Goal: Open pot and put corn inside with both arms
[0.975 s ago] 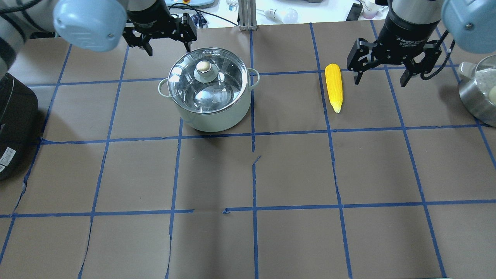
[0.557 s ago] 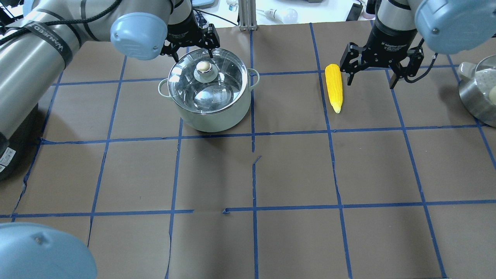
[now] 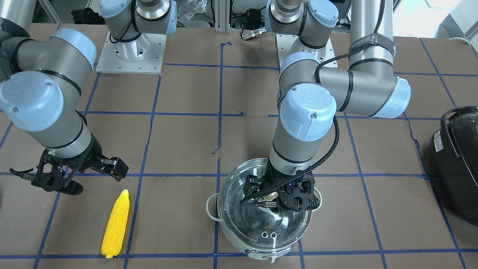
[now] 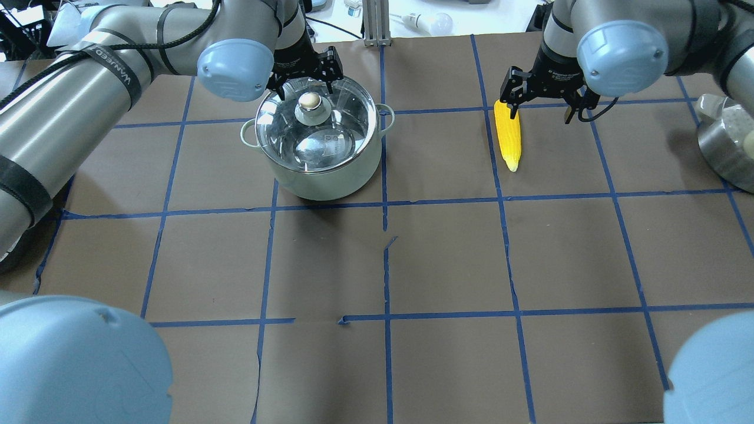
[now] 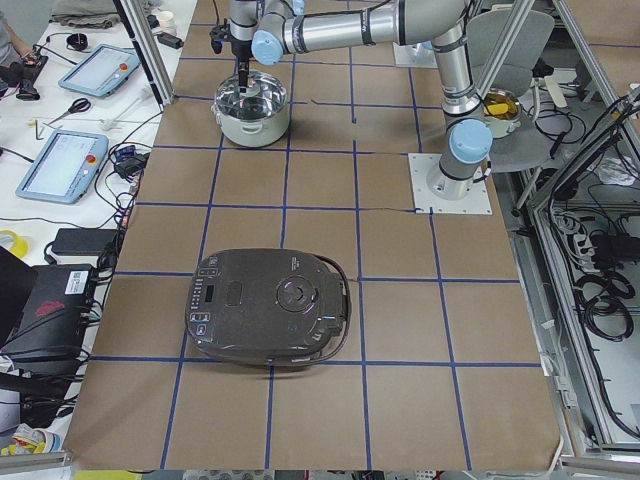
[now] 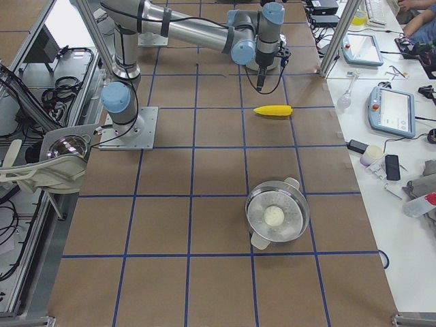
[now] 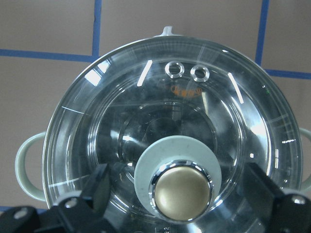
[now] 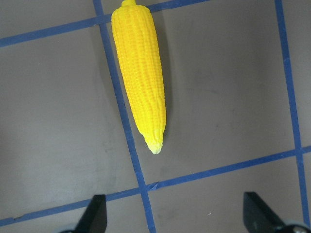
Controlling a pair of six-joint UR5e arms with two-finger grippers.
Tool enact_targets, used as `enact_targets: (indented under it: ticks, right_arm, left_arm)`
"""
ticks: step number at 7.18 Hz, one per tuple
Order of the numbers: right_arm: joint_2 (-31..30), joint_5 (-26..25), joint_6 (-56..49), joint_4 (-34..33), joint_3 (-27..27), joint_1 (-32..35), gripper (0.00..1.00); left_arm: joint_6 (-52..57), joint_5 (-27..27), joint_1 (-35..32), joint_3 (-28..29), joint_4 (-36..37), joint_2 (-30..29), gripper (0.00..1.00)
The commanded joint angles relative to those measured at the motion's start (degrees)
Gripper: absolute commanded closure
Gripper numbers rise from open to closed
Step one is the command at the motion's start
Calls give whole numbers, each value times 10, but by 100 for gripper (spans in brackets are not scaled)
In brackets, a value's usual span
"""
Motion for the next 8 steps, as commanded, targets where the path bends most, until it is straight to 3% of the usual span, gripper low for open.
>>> enact_targets:
  ticks: [1, 3, 5, 7, 8]
  right_arm:
    - [50, -11, 15, -67, 0, 1, 0]
    - [102, -5, 16, -127, -1, 0, 0]
    - [111, 20, 16, -146, 0, 0, 0]
    - [149, 13, 16, -183, -4, -1, 0]
    - [162, 10, 15, -193, -5, -1, 5]
  left_arm:
    - [0, -1, 0, -3, -5, -3, 11]
    - [0, -14, -1, -6, -3, -3, 21]
    - [-1, -16, -1, -7, -3, -3, 42]
    - [-4, -25, -1, -7, -4, -2, 57]
    - [-2, -31, -1, -10, -6, 5, 63]
